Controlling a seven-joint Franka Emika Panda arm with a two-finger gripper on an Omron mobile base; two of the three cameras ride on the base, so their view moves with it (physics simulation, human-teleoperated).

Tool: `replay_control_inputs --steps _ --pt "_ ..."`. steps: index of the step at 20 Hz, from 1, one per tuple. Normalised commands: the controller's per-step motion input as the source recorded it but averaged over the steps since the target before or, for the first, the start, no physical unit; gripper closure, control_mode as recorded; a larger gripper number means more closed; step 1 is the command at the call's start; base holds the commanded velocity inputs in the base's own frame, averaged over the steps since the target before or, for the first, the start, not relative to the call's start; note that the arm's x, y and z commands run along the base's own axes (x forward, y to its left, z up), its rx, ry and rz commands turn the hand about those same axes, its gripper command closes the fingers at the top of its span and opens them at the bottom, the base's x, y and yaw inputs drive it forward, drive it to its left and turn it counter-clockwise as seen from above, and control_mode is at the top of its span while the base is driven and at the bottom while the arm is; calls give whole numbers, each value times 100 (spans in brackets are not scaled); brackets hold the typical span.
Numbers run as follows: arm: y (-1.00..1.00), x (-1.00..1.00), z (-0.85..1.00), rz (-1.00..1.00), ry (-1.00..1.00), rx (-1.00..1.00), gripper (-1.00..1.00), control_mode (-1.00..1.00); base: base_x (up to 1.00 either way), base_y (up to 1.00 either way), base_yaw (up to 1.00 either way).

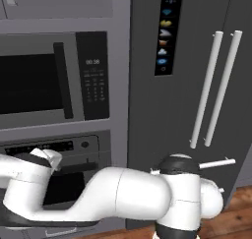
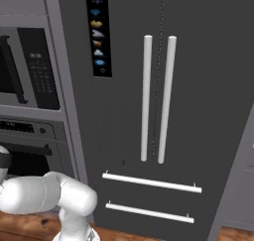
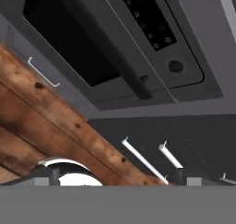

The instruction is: Take the fish from the oven and place it on the plate on the counter.

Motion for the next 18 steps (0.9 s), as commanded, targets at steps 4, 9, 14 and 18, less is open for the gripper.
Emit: replay_control_inputs --steps 4,9,14,18 --pt "0 -3 -91 24 -20 -2 -100 -100 0 0 0" --pt "-11 46 -59 33 -3 0 -100 -100 0 0 0" --pt "-10 82 -21 31 2 0 -100 -100 0 0 0" --pt "0 69 -36 30 1 -4 -100 -100 0 0 0"
